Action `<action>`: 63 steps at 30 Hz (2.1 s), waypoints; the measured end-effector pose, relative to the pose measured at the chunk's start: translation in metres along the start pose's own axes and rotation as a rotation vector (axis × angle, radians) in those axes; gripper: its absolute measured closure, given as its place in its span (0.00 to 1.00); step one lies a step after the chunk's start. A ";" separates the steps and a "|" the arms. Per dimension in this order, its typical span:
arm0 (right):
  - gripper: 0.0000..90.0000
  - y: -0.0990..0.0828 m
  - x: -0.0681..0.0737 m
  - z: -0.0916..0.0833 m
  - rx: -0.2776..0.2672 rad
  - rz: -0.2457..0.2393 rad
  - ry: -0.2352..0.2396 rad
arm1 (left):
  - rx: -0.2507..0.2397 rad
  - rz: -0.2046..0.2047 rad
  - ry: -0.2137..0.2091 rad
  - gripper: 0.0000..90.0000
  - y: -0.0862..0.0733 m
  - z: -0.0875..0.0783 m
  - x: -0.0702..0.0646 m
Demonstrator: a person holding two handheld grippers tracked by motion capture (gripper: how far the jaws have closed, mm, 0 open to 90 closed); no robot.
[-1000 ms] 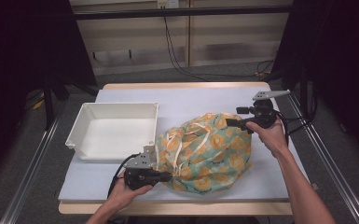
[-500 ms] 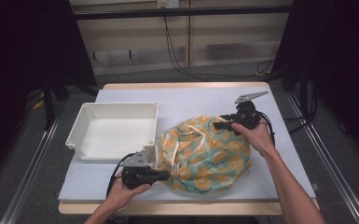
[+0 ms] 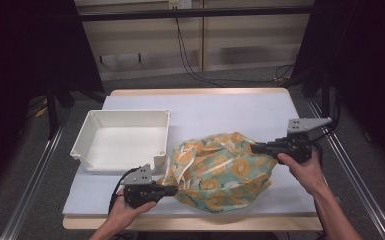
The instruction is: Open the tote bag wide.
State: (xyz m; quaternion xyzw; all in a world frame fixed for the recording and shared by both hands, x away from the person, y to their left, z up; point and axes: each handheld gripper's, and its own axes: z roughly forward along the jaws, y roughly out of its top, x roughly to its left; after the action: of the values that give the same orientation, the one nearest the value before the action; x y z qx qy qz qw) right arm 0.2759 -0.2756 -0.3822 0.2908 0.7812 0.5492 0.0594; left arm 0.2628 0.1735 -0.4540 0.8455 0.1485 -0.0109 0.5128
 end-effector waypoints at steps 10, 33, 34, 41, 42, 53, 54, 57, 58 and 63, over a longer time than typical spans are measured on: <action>0.88 -0.020 0.023 -0.016 -0.034 -0.016 0.009 | 0.067 0.011 -0.001 1.00 -0.009 0.001 -0.004; 0.82 -0.093 0.038 -0.017 0.100 0.034 -0.023 | 0.093 -0.025 0.012 0.83 -0.019 0.004 -0.001; 0.79 -0.090 0.039 -0.019 0.086 0.031 -0.029 | 0.062 -0.027 0.011 0.81 -0.017 -0.001 -0.002; 0.62 -0.062 0.037 -0.019 0.029 0.013 -0.051 | -0.043 -0.024 0.037 0.57 -0.001 -0.020 -0.011; 0.60 -0.059 0.036 -0.018 0.030 0.012 -0.051 | -0.062 -0.024 0.043 0.55 0.002 -0.023 -0.012; 0.53 -0.005 0.023 0.017 0.058 -0.024 -0.040 | -0.176 -0.032 0.060 0.44 0.027 -0.032 -0.004; 0.53 -0.001 0.022 0.022 0.066 -0.028 -0.036 | -0.182 -0.037 0.061 0.46 0.030 -0.029 -0.003; 0.53 0.003 0.017 0.041 0.127 -0.034 -0.041 | -0.169 -0.041 0.069 0.46 0.038 -0.017 0.004; 0.53 0.001 0.016 0.045 0.145 -0.031 -0.041 | -0.166 -0.048 0.075 0.44 0.040 -0.011 0.007; 0.94 -0.008 0.020 0.053 0.154 -0.043 -0.045 | -0.157 -0.038 0.065 0.43 0.046 0.003 0.010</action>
State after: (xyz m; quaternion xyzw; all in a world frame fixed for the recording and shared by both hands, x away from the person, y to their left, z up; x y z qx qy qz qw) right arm 0.2785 -0.2232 -0.4061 0.2896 0.8257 0.4796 0.0663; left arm 0.2847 0.1536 -0.4174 0.7998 0.1814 0.0187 0.5719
